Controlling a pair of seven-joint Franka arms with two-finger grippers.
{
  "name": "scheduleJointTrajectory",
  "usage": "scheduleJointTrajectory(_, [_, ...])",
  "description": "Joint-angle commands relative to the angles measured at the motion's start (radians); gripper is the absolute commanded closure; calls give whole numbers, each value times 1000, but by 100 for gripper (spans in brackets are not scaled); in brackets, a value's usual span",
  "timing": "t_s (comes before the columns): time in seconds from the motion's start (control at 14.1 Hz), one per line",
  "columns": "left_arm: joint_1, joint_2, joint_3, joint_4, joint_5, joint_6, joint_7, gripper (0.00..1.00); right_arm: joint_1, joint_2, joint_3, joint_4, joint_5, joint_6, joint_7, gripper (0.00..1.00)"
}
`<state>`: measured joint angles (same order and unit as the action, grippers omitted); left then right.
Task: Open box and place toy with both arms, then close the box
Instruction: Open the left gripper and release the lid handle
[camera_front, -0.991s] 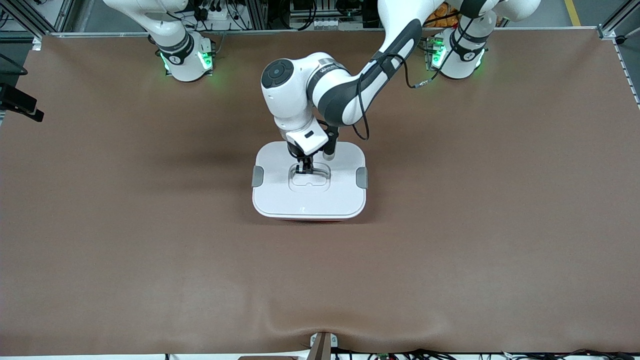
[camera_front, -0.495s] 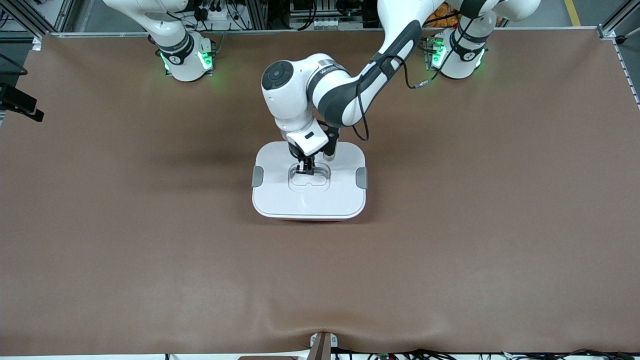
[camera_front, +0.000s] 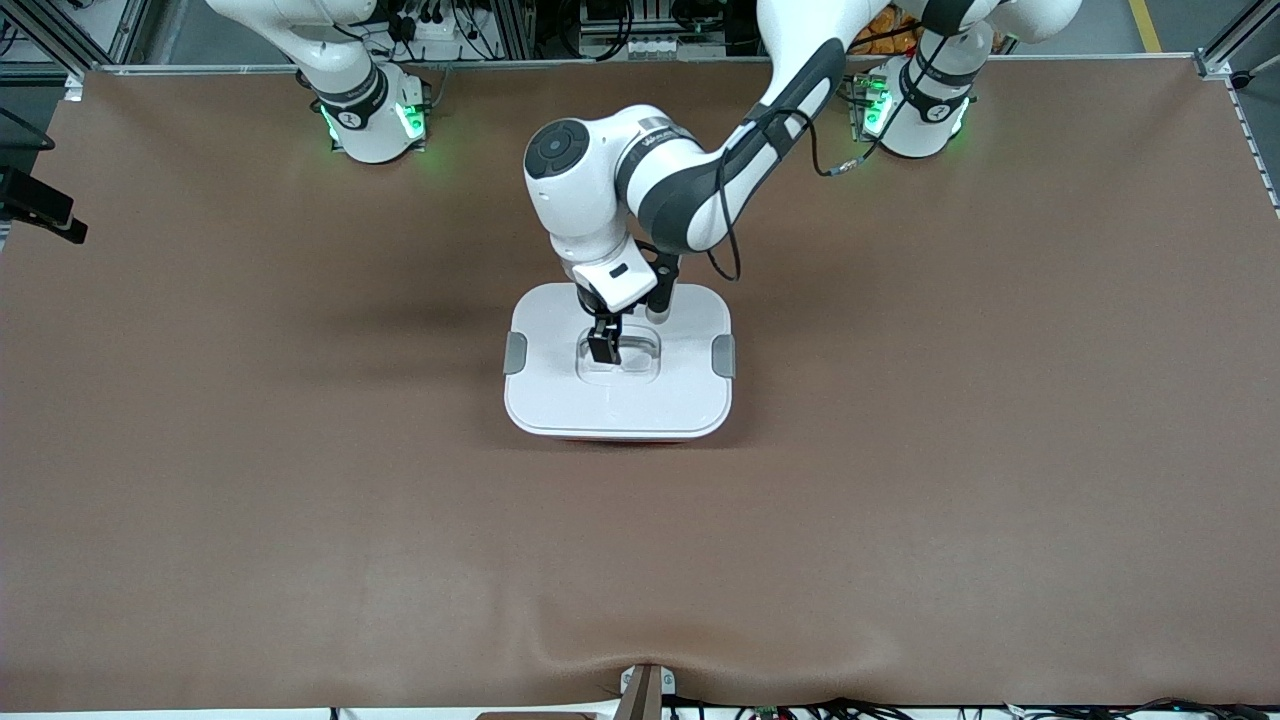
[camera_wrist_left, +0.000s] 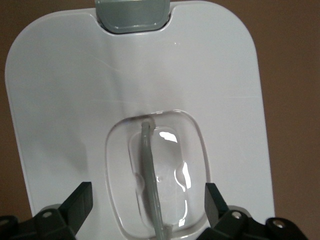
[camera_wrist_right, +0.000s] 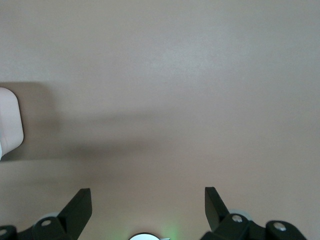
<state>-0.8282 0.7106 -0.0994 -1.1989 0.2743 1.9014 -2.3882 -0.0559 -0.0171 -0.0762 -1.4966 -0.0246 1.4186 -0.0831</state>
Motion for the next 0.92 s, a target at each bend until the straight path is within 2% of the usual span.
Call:
scheduleJointTrajectory(0.0, [29,-74,0,-10,-47,-24,59,0,-7,9,4,22,-1,-13,-4,0])
scheduleJointTrajectory(0.21, [70,-114,-5,-10,-50,-59,121,0,-9,9,4,22,-1,-12,-6,0])
scheduleJointTrajectory(0.57, [205,-224,-3,-10,-159,-153,384,0,-8,9,4,22,0,-12,-4,0])
scheduleJointTrajectory(0.85, [322,-284,-3,-11,-170,-231,642,0,-7,9,4,24,0,-12,-4,0])
